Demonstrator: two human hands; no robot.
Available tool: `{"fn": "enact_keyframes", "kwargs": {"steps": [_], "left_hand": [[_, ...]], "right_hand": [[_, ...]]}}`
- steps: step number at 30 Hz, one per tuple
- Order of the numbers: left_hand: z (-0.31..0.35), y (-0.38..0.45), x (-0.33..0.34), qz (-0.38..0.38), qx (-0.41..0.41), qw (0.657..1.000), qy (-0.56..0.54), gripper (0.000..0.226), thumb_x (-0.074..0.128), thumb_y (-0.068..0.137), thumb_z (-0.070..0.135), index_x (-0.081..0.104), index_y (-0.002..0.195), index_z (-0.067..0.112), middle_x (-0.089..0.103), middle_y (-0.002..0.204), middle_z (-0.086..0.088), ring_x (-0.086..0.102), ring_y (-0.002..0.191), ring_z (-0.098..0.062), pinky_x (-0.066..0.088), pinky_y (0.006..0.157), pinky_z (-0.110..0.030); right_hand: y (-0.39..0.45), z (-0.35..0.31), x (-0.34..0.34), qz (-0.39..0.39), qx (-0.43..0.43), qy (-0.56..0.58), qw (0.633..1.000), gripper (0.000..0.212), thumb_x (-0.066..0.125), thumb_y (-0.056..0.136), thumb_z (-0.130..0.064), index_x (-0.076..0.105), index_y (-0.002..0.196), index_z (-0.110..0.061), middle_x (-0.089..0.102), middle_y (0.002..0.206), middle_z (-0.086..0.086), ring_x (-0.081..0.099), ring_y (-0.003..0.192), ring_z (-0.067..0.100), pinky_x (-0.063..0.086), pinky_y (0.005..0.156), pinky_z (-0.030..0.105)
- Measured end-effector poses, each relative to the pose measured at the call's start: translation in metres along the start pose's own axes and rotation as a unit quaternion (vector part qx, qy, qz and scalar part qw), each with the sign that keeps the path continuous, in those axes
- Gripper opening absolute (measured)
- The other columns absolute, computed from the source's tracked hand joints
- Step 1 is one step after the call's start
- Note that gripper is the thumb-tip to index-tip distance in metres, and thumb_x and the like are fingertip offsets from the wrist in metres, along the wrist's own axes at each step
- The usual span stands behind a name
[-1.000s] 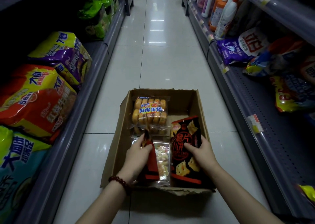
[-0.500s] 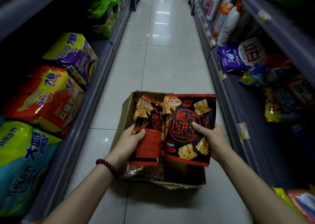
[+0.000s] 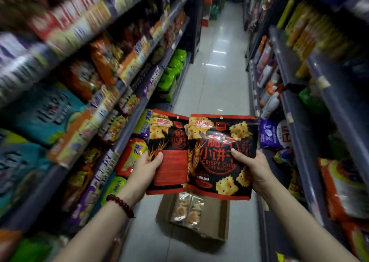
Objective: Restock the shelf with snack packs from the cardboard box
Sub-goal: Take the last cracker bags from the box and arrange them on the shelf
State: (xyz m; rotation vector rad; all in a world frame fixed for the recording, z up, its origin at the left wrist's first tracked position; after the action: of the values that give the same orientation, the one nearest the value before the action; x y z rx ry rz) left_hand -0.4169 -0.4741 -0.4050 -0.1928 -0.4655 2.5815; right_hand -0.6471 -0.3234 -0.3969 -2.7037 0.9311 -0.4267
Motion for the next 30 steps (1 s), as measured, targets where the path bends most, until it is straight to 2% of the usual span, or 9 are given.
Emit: {"fn": "enact_keyframes", "kwargs": {"steps": [2, 6, 10, 12, 14, 18, 21, 23, 30], "left_hand": [[0.053, -0.02, -0.018, 0.016, 0.011, 1.0, -0.011, 0.009, 0.053, 0.096, 0.025, 0.059, 0.099, 0.018, 0.069, 0.098, -0.003, 0.067, 0.087, -0.017, 0.053, 0.066, -0.025], [0.15, -0.063, -0.05, 0.057, 0.071, 0.996, -0.025, 0.011, 0.053, 0.095, 0.024, 0.061, 0.099, 0.017, 0.07, 0.09, 0.002, 0.068, 0.079, -0.013, 0.052, 0.058, -0.019], [0.226, -0.109, -0.079, 0.109, 0.12, 0.986, -0.034, 0.011, 0.054, 0.095, 0.023, 0.064, 0.093, 0.017, 0.072, 0.086, 0.003, 0.068, 0.078, -0.014, 0.053, 0.065, -0.025], [0.257, -0.135, -0.089, 0.129, 0.142, 0.981, -0.044, 0.013, 0.053, 0.096, 0.02, 0.063, 0.09, 0.015, 0.073, 0.077, 0.004, 0.07, 0.07, -0.01, 0.054, 0.059, -0.022], [0.282, -0.164, -0.097, 0.159, 0.164, 0.973, -0.046, 0.015, 0.053, 0.096, 0.019, 0.062, 0.084, 0.015, 0.073, 0.066, 0.008, 0.069, 0.062, -0.004, 0.055, 0.057, -0.02], [0.314, -0.226, -0.112, 0.218, 0.19, 0.955, -0.064, 0.018, 0.054, 0.096, 0.021, 0.065, 0.082, 0.015, 0.074, 0.072, 0.001, 0.069, 0.076, -0.021, 0.056, 0.075, -0.037], [0.329, -0.273, -0.123, 0.252, 0.227, 0.938, -0.07, 0.015, 0.05, 0.097, 0.019, 0.064, 0.094, 0.018, 0.075, 0.079, 0.005, 0.071, 0.078, -0.013, 0.056, 0.066, -0.026], [0.335, -0.302, -0.131, 0.275, 0.242, 0.928, -0.066, 0.015, 0.048, 0.098, 0.018, 0.063, 0.101, 0.018, 0.074, 0.088, 0.004, 0.071, 0.083, -0.011, 0.055, 0.069, -0.023], [0.339, -0.399, -0.171, 0.374, 0.272, 0.884, -0.064, 0.016, 0.049, 0.097, 0.019, 0.065, 0.098, 0.017, 0.075, 0.085, 0.009, 0.07, 0.084, -0.005, 0.053, 0.066, -0.014]], "right_hand": [[-0.011, -0.053, 0.025, -0.018, -0.013, -0.012, 1.0, 0.07, 0.091, 0.043, -0.034, 0.063, 0.103, -0.011, 0.076, 0.091, 0.006, 0.073, 0.081, 0.021, 0.057, 0.062, 0.027], [-0.032, -0.15, 0.075, -0.049, -0.047, -0.032, 0.997, 0.09, 0.092, 0.027, -0.051, 0.064, 0.103, -0.012, 0.075, 0.095, 0.008, 0.073, 0.086, 0.024, 0.056, 0.071, 0.035], [-0.054, -0.23, 0.116, -0.104, -0.082, -0.042, 0.99, 0.07, 0.089, 0.053, -0.038, 0.063, 0.11, -0.006, 0.074, 0.098, 0.011, 0.072, 0.088, 0.028, 0.057, 0.07, 0.034], [-0.067, -0.262, 0.133, -0.131, -0.108, -0.045, 0.984, 0.064, 0.086, 0.057, -0.04, 0.063, 0.108, -0.008, 0.075, 0.095, 0.008, 0.073, 0.086, 0.025, 0.057, 0.069, 0.032], [-0.08, -0.289, 0.147, -0.157, -0.13, -0.04, 0.978, 0.044, 0.075, 0.072, -0.025, 0.062, 0.109, -0.007, 0.075, 0.093, 0.007, 0.073, 0.084, 0.023, 0.058, 0.068, 0.031], [-0.109, -0.329, 0.178, -0.203, -0.161, -0.044, 0.965, 0.04, 0.07, 0.075, -0.019, 0.061, 0.111, -0.005, 0.072, 0.102, 0.013, 0.071, 0.09, 0.028, 0.058, 0.071, 0.033], [-0.129, -0.351, 0.202, -0.237, -0.179, -0.046, 0.954, 0.021, 0.07, 0.08, -0.014, 0.066, 0.1, -0.008, 0.075, 0.095, 0.012, 0.072, 0.086, 0.028, 0.058, 0.069, 0.033], [-0.141, -0.361, 0.22, -0.257, -0.194, -0.047, 0.946, 0.012, 0.069, 0.082, -0.013, 0.068, 0.094, -0.01, 0.076, 0.089, 0.007, 0.073, 0.083, 0.026, 0.058, 0.067, 0.032], [-0.196, -0.367, 0.3, -0.36, -0.217, -0.043, 0.906, 0.01, 0.068, 0.084, -0.014, 0.068, 0.094, -0.011, 0.076, 0.089, 0.004, 0.073, 0.082, 0.02, 0.058, 0.069, 0.03]]}}
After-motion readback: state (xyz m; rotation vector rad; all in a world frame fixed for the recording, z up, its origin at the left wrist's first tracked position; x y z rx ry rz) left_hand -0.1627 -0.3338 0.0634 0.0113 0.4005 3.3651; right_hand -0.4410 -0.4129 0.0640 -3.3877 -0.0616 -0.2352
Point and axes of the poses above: each hand's wrist, its own y-axis towards the middle knuckle, its own x-axis out of the palm, z = x × y, the point moved 1 cm from there along y, towards the middle knuckle
